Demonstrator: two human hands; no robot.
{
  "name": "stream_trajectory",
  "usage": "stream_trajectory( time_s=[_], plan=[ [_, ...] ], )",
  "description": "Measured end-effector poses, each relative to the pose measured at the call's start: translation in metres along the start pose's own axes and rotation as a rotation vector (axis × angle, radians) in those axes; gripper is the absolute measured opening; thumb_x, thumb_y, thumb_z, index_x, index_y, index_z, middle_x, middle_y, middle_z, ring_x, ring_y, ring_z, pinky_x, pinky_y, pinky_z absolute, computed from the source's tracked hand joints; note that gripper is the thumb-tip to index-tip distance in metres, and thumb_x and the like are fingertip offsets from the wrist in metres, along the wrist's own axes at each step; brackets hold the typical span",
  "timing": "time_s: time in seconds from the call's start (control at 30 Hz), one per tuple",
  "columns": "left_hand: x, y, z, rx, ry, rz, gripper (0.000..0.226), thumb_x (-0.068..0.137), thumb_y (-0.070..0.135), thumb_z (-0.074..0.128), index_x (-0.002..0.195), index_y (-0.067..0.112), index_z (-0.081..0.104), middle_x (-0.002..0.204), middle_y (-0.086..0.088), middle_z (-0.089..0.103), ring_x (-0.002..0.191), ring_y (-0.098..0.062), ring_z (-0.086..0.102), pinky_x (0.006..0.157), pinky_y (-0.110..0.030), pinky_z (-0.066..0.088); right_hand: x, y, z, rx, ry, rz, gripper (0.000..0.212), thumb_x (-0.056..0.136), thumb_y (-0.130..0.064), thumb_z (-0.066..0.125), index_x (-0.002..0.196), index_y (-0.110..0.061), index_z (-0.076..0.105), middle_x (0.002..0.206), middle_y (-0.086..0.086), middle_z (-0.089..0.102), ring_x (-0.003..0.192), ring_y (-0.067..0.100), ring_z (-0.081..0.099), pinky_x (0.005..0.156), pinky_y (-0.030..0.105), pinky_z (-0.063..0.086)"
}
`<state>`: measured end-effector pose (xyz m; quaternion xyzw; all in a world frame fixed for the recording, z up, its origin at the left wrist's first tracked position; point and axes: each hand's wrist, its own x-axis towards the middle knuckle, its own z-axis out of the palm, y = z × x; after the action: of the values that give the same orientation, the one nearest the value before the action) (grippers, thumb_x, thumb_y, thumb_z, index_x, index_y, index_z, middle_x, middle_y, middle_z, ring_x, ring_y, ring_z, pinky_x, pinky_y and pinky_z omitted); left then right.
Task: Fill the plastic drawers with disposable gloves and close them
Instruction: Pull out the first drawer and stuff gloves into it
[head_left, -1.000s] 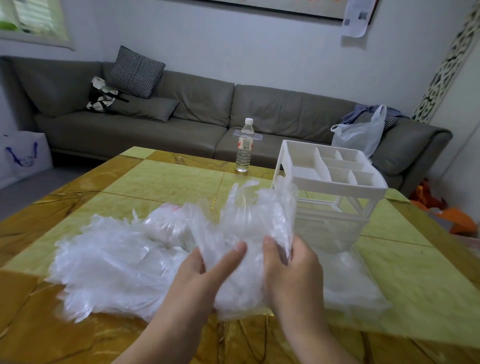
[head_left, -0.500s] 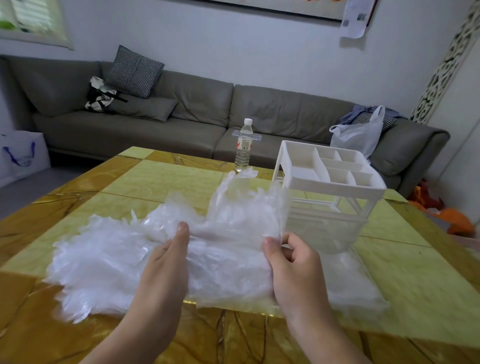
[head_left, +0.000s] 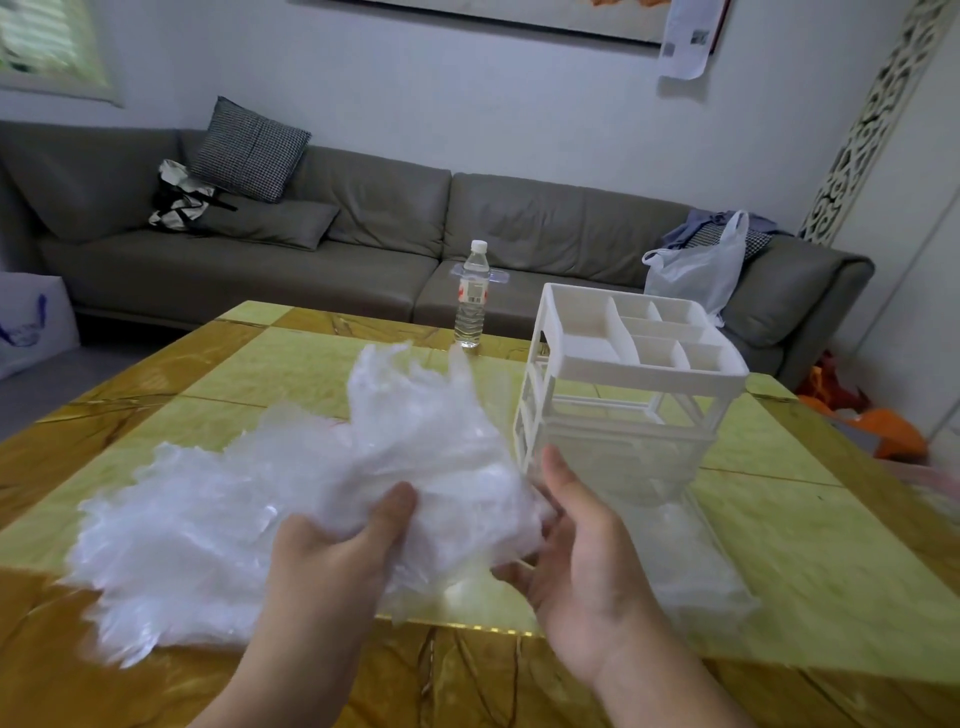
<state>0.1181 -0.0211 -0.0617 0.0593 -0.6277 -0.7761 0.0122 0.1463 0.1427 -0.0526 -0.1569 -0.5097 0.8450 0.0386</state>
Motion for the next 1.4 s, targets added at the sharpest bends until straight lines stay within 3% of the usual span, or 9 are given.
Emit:
stream_trajectory(
  time_s=[0.2, 0.47, 0.73, 0.83, 0.93, 1.07, 1.13, 1.23, 1.4],
  plan=[
    [-0.016, -0.007, 0.021, -0.105, 0.003, 0.103, 0.005, 0.086, 0.008, 0.079, 0.089, 0.006, 0.082, 0.088, -0.007, 0.081, 0.089, -0.021, 0.079, 0.072, -0.027, 0.064, -0.003, 0.027, 0.015, 0.117, -0.042, -0.016, 0.035, 0.086, -0.021, 0.083, 0.117, -0.005, 0.079, 0.114, 0.016, 0.079, 0.107, 0.031, 0.077, 0.101, 0.047, 0.058],
    [0.009, -0.004, 0.016, -0.341, -0.217, -0.142, 0.036, 0.074, 0.007, 0.075, 0.107, -0.005, 0.068, 0.115, -0.028, 0.073, 0.104, -0.039, 0.074, 0.073, -0.043, 0.065, 0.013, -0.006, -0.027, -0.447, 0.189, -0.319, 0.006, 0.092, -0.009, 0.078, 0.093, -0.013, 0.083, 0.088, 0.005, 0.082, 0.091, 0.029, 0.08, 0.086, 0.052, 0.064],
    [-0.016, -0.026, 0.056, -0.136, -0.272, 0.044, 0.043, 0.075, 0.012, 0.088, 0.095, -0.019, 0.067, 0.081, -0.018, 0.078, 0.07, -0.028, 0.077, 0.057, -0.024, 0.06, 0.028, -0.042, -0.086, -0.555, 0.266, -0.305, 0.01, 0.087, -0.016, 0.085, 0.091, -0.008, 0.08, 0.087, 0.008, 0.082, 0.085, 0.032, 0.08, 0.084, 0.06, 0.063],
    [-0.022, -0.028, 0.073, 0.046, -0.288, 0.091, 0.046, 0.072, 0.021, 0.093, 0.074, -0.012, 0.06, 0.051, 0.001, 0.063, 0.044, -0.003, 0.059, 0.045, -0.007, 0.042, 0.041, -0.061, -0.111, -0.63, 0.352, -0.312, 0.01, 0.089, -0.016, 0.084, 0.087, -0.008, 0.079, 0.08, 0.008, 0.081, 0.073, 0.027, 0.079, 0.067, 0.043, 0.065],
    [-0.013, -0.027, 0.084, 0.046, -0.339, 0.084, 0.062, 0.062, 0.019, 0.096, 0.116, 0.011, 0.067, 0.097, -0.007, 0.079, 0.091, -0.013, 0.077, 0.074, -0.019, 0.059, 0.051, -0.082, -0.141, -0.745, 0.411, -0.292, 0.009, 0.091, -0.016, 0.082, 0.085, -0.01, 0.078, 0.076, 0.008, 0.079, 0.06, 0.025, 0.073, 0.05, 0.031, 0.051],
    [-0.008, -0.011, 0.086, 0.475, -0.149, 0.723, 0.046, 0.076, 0.035, 0.076, 0.117, 0.035, 0.056, 0.115, 0.01, 0.059, 0.106, -0.012, 0.061, 0.09, -0.025, 0.049, 0.064, -0.086, -0.172, -0.956, 0.414, -0.217, 0.011, 0.093, -0.017, 0.078, 0.082, -0.016, 0.074, 0.067, -0.006, 0.074, 0.055, 0.007, 0.068, 0.048, 0.023, 0.049],
    [-0.007, -0.006, 0.111, 0.646, -0.318, 0.94, 0.025, 0.091, 0.019, 0.067, 0.111, 0.032, 0.062, 0.114, 0.016, 0.058, 0.104, -0.009, 0.06, 0.087, -0.02, 0.048, 0.071, -0.08, -0.179, -1.076, 0.358, -0.185, 0.006, 0.092, -0.018, 0.076, 0.088, -0.013, 0.076, 0.077, -0.001, 0.076, 0.068, 0.014, 0.072, 0.061, 0.031, 0.059],
    [0.006, -0.019, 0.162, 1.064, -0.664, 0.888, 0.026, 0.1, 0.023, 0.059, 0.122, 0.035, 0.065, 0.123, 0.021, 0.053, 0.109, -0.001, 0.057, 0.093, -0.018, 0.05, 0.075, -0.073, -0.177, -1.234, 0.311, -0.183, 0.009, 0.091, -0.019, 0.072, 0.097, -0.012, 0.075, 0.092, 0.007, 0.077, 0.085, 0.025, 0.074, 0.076, 0.041, 0.062],
    [0.033, -0.061, 0.203, 1.612, -0.819, 0.522, 0.06, 0.097, 0.042, 0.061, 0.149, 0.021, 0.039, 0.145, -0.006, 0.04, 0.13, -0.031, 0.049, 0.105, -0.041, 0.049, 0.074, -0.064, -0.177, -1.498, 0.329, -0.263, 0.012, 0.088, -0.019, 0.068, 0.097, -0.013, 0.072, 0.094, 0.01, 0.073, 0.089, 0.031, 0.073, 0.072, 0.034, 0.059]
  ],
)
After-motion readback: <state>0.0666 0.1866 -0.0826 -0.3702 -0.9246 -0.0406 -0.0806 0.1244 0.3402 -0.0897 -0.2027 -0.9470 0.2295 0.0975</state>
